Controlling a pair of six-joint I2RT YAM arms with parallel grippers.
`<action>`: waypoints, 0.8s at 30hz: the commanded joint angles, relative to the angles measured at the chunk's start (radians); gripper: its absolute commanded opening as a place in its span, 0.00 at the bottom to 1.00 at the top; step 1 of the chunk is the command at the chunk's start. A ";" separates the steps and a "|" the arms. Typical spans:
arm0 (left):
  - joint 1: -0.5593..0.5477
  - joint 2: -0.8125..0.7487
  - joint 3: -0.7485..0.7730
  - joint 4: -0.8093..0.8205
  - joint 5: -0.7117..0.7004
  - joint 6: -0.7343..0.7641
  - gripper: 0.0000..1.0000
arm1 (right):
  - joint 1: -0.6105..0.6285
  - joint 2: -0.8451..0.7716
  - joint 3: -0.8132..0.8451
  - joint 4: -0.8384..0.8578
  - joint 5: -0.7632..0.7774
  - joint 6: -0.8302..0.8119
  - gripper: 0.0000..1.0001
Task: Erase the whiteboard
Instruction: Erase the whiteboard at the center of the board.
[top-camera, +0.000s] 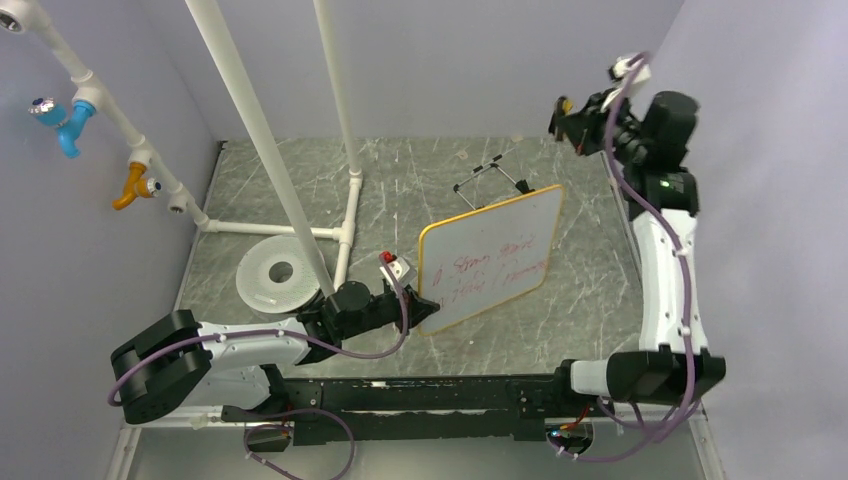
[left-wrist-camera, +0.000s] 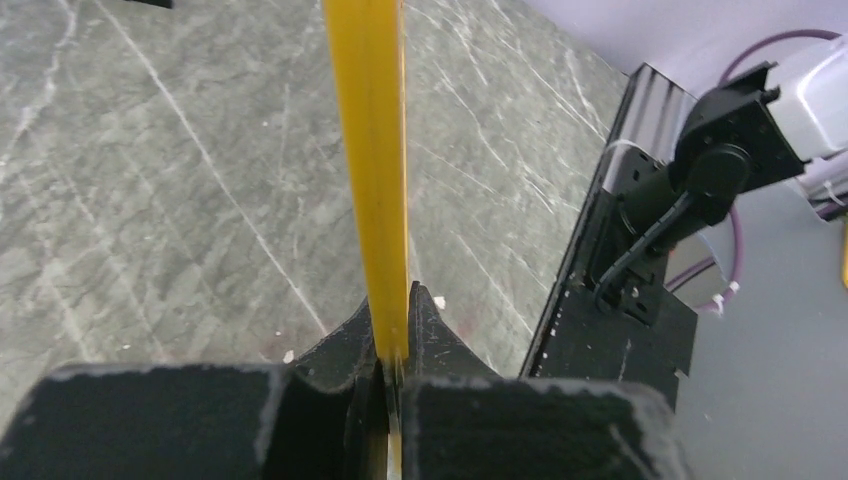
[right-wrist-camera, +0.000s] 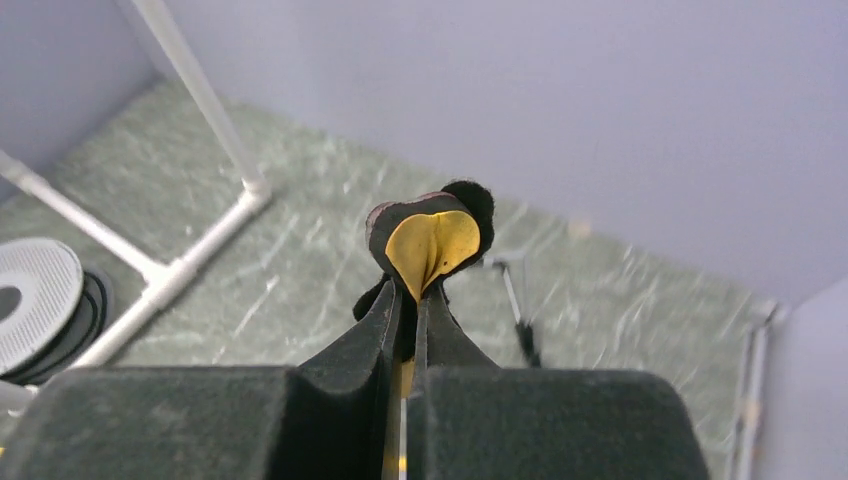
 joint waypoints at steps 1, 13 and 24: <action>-0.008 0.001 -0.013 0.007 0.113 0.018 0.00 | -0.020 -0.081 0.134 -0.065 -0.183 0.002 0.00; 0.011 -0.013 -0.028 0.012 0.097 -0.032 0.00 | -0.021 -0.165 0.060 -0.481 -0.648 -0.522 0.00; 0.038 -0.010 -0.053 0.127 0.078 -0.159 0.00 | -0.020 -0.341 -0.470 -0.231 -0.243 -0.407 0.00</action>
